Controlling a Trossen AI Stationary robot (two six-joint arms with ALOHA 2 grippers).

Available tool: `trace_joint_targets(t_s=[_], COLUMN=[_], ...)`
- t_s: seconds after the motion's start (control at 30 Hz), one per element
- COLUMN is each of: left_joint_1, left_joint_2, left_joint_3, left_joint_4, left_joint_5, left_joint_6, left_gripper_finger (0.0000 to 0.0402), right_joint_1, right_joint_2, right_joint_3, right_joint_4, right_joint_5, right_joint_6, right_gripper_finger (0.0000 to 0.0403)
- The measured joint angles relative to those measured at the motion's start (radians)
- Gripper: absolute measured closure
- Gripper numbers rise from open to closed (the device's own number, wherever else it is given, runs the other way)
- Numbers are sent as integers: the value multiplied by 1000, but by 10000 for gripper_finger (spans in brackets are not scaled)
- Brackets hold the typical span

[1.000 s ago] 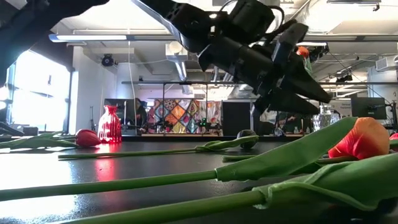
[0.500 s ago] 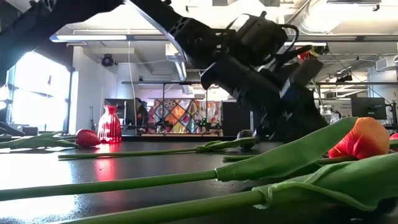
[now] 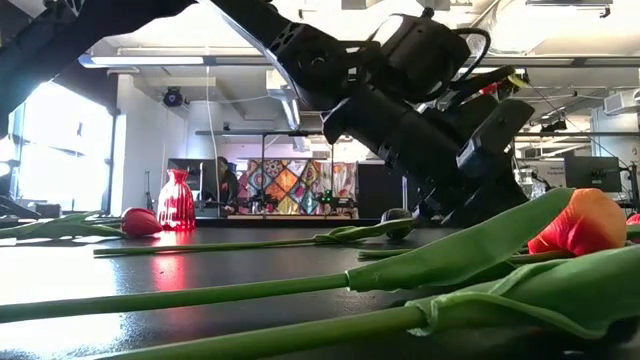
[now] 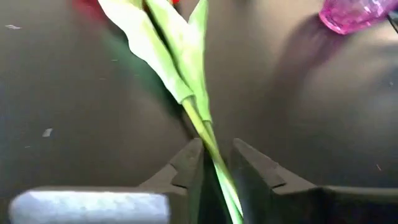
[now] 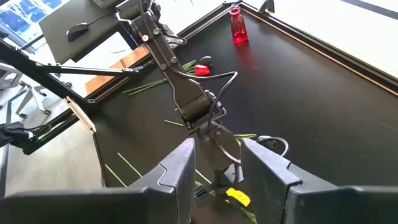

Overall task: Sort flowers into vase by color
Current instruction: Put the right red tulip into the purple vase

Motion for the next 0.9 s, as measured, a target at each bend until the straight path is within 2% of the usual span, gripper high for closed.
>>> trace_joint_targets(t_s=[0.2, 0.47, 0.73, 0.9], left_joint_1=[-10, 14, 62, 108], left_joint_2=[0, -25, -90, -166], left_joint_3=[0, -1, 1, 0], left_joint_4=[-10, -11, -12, 37], left_joint_5=[-19, -40, -69, -121], left_joint_6=[12, -16, -137, -171], left_gripper_finger=[396, 400, 401, 401], right_joint_1=[0, 0, 0, 0], right_joint_2=[0, 0, 0, 0], right_joint_3=[0, 0, 0, -1], right_joint_4=[0, 0, -7, -85], right_joint_5=[0, -46, -85, -61], right_joint_6=[-3, -3, 14, 133], right_gripper_finger=[287, 287, 287, 287])
